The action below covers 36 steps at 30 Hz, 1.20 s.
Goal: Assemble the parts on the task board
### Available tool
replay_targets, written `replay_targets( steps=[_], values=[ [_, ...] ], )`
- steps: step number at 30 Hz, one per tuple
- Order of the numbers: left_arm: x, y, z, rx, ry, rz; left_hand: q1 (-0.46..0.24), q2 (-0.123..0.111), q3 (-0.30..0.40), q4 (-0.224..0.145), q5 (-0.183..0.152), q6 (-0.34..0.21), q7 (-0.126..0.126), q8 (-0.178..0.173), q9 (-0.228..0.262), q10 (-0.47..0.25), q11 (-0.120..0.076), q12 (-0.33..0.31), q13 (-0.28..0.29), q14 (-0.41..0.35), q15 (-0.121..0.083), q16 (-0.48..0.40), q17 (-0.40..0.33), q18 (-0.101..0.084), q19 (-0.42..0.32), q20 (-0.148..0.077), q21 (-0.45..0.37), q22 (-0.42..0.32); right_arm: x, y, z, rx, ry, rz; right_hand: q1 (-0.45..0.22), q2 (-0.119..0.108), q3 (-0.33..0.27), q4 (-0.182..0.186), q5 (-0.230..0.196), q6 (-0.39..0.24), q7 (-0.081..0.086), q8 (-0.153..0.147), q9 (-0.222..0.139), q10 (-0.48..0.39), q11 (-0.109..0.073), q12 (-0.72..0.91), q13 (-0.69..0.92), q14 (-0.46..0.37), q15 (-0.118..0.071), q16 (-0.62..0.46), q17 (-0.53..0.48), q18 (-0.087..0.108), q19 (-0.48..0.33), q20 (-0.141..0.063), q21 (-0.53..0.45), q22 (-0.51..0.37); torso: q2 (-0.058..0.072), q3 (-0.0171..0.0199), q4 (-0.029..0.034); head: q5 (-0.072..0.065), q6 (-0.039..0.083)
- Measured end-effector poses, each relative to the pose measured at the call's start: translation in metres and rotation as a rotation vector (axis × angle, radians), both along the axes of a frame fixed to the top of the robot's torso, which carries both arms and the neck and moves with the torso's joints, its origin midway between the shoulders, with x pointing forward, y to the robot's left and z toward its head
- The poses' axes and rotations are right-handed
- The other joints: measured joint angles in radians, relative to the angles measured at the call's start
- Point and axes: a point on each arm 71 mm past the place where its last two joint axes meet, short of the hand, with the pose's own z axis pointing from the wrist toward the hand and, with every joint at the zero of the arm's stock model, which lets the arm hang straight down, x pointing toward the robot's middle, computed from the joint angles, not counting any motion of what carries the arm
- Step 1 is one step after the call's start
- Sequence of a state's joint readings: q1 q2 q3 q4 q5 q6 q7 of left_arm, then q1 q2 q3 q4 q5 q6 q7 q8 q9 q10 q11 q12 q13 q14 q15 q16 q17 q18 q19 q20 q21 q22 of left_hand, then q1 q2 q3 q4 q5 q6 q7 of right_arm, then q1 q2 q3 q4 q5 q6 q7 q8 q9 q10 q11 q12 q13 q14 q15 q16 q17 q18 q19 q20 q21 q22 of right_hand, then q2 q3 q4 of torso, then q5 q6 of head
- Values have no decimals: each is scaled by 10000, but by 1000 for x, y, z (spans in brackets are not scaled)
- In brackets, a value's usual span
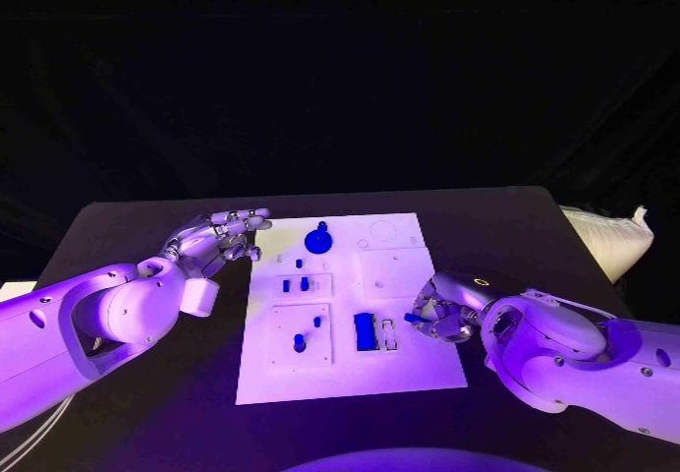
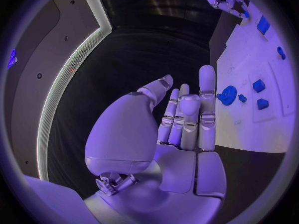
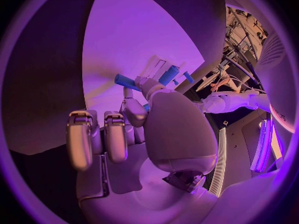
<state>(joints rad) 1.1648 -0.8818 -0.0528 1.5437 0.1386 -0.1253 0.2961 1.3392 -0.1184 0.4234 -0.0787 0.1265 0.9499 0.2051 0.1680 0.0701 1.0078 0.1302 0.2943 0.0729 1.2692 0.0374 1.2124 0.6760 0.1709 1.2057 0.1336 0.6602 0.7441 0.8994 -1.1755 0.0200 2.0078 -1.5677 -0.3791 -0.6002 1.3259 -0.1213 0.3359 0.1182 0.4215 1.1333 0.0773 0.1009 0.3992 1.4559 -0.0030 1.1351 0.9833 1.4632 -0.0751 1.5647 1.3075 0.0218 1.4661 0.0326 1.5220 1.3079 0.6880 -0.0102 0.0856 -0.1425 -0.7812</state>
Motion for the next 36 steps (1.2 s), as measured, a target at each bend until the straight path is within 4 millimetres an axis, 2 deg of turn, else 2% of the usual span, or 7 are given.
replay_targets(
  steps=[10, 14, 15, 17, 26, 32, 36],
  values=[
    [0, -1, 0, -5, -1, -16, 0, 0, 0, 0, 0, -16, 16, 0, 0, -22, -21, 0, 0, 0, 0, 0, 0, 0, 0, 0, 0, 0, 0, 11, -3, 713, 556, -230, -424, -22, 27, 34, 259, 47, 29, 0, 181, -75, 74, 469, 1, 0, 0, 0, 0, 0, 0, 0, 45, -1, -1, -8, -5, 1, -12],
    [-1, -1, 0, -9, 0, -27, 0, 0, 0, 0, 0, -17, 16, 0, 0, -37, -36, 0, 0, 0, 0, 0, 1, 0, 0, 0, 0, 0, 1, 16, -7, 841, 727, -229, -757, 11, -77, 219, 317, 158, 60, 112, 257, -96, 54, 897, 4, 40, -37, 0, -1, 1, 0, 0, 83, -2, 0, -8, -5, 0, -12],
    [-1, -1, 0, -10, 0, -29, 0, 0, 0, 0, 0, -16, 16, 0, 0, -37, -36, 0, 0, -1, 0, 0, 1, 0, 0, 0, 0, 0, 1, 16, -7, 860, 762, -230, -827, -13, -130, 273, 341, 263, -11, 119, 272, -70, -2, 2442, 1611, 77, -70, 0, -1, 1, 0, -8, 83, -2, -1, -3, -5, 12, -12],
    [-1, -1, 0, -10, 0, -30, 0, 0, 0, 0, 0, -16, 16, 0, 0, -37, -36, 0, 0, 0, 0, 0, 1, -1, 0, 0, 0, 0, 1, 19, -9, 905, 827, -214, -908, -35, -197, 340, 376, 348, -84, 119, 272, 28, -98, 3229, 2999, 89, -92, -1, -1, 2, 0, -76, 83, -2, 0, 4, -5, 31, -12],
    [-1, -2, 0, -15, -4, -41, -35, 35, 0, 0, 0, -51, -19, 0, 0, -73, 0, 34, 0, 0, 0, 29, -5, 0, 0, 0, 0, -3, 2, 26, -12, 981, 939, -143, -1050, -51, -255, 397, 377, 405, -141, 124, 286, 42, -112, 3341, 3249, 52, -128, 0, -2, 2, 0, -76, 81, -3, 0, 10, -7, 64, -35],
    [-1, -2, 0, -14, -5, -40, -53, 52, 0, 0, 0, -51, -19, -1, 0, -72, -1, 41, 0, 0, 0, 39, -9, -2, 0, 0, 0, -9, 3, 27, -14, 851, 1089, -79, -1175, 49, -426, 469, 274, 494, -166, 223, 341, 58, -174, 3482, 3249, 52, -128, 0, -2, 3, 0, -148, 80, -4, 3, 11, -9, 98, -53],
    [-1, -2, 0, -15, -6, -42, -53, 52, 0, 0, 0, -51, -19, -1, 0, -72, -1, 41, 0, 0, 0, 39, -9, -1, 0, 0, 0, -9, 3, 28, -15, 762, 1143, -18, -1316, 109, -549, 490, 171, 551, -187, 300, 422, 90, -207, 3538, 3248, 21, -203, 0, 6, 3, 0, -148, 80, -5, 3, 12, -12, 105, -56]
  ],
)
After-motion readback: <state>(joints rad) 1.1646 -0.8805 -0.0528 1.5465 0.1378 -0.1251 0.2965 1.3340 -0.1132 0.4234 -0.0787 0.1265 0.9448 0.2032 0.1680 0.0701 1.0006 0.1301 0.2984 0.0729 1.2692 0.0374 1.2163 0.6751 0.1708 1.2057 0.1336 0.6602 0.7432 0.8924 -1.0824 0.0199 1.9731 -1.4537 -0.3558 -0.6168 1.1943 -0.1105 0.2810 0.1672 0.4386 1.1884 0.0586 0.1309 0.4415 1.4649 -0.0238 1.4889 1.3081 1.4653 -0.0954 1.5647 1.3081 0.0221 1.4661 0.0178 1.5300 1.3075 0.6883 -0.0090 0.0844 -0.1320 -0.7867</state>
